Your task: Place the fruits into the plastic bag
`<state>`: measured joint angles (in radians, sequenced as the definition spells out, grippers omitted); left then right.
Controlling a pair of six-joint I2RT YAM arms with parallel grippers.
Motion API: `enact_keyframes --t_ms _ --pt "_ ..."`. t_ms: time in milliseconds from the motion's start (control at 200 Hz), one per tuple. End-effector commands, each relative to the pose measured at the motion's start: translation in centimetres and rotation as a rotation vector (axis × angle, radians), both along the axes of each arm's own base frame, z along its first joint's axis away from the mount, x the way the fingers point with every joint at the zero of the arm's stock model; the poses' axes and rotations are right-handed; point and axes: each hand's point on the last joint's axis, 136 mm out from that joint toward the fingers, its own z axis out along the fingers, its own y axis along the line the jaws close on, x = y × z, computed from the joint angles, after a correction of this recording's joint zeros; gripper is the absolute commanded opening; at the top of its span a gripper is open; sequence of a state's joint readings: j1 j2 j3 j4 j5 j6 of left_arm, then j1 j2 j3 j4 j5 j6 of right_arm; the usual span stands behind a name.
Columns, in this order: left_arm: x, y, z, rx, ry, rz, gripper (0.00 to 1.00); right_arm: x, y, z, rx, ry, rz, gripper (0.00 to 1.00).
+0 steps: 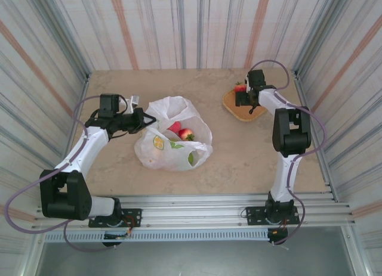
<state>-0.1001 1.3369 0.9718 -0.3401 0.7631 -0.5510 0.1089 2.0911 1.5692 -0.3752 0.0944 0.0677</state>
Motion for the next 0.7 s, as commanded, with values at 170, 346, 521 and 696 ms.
enact_keyframes --t_ms 170,346,521,696 --pt "-0.1 0.0 -0.2 -0.015 0.009 -0.005 0.04 1.1 -0.5 -0.7 -0.030 0.035 0.020 0.99" --pt "-0.1 0.1 -0.2 -0.012 0.008 -0.003 0.04 2.3 0.2 -0.7 -0.008 0.029 0.044 0.99" --pt "0.0 0.1 -0.3 -0.012 0.013 -0.002 0.04 4.1 0.9 -0.4 0.015 0.003 0.058 0.99" --pt "0.0 0.2 -0.4 -0.012 0.016 -0.001 0.04 6.0 1.6 0.4 0.054 -0.027 0.062 0.97"
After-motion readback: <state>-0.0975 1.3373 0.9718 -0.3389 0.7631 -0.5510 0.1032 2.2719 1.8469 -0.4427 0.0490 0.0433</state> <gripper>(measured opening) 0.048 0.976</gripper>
